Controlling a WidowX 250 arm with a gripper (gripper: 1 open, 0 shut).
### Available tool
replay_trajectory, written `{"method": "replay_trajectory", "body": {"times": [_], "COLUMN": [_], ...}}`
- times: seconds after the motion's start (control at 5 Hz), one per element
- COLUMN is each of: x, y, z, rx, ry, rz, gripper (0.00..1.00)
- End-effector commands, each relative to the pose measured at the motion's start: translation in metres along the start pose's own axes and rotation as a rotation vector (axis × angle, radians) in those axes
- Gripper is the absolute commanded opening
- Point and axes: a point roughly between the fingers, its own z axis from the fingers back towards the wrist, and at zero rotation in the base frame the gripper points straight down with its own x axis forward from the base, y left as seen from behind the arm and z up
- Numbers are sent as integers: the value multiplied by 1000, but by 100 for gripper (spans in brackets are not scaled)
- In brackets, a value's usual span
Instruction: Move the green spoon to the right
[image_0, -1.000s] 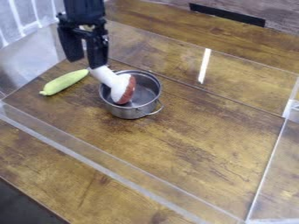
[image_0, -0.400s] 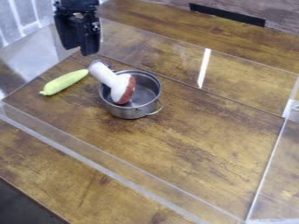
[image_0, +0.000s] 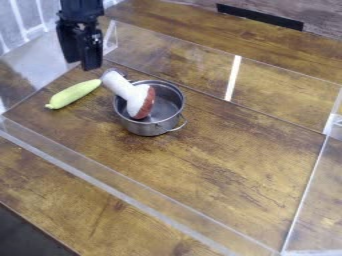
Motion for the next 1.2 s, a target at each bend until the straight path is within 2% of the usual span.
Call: {"method": "replay_trajectory", "body": {"times": [0.0, 0.2, 0.6, 1.0], "x": [-7, -12, -8, -5], "y": [19, 28, 38, 33], "z": [16, 1, -33, -37], "rx": [55, 40, 12, -12], "ry": [-49, -38, -8, -6], "rz": [-43, -54, -119, -145], "gripper": [100, 100, 100, 100]}}
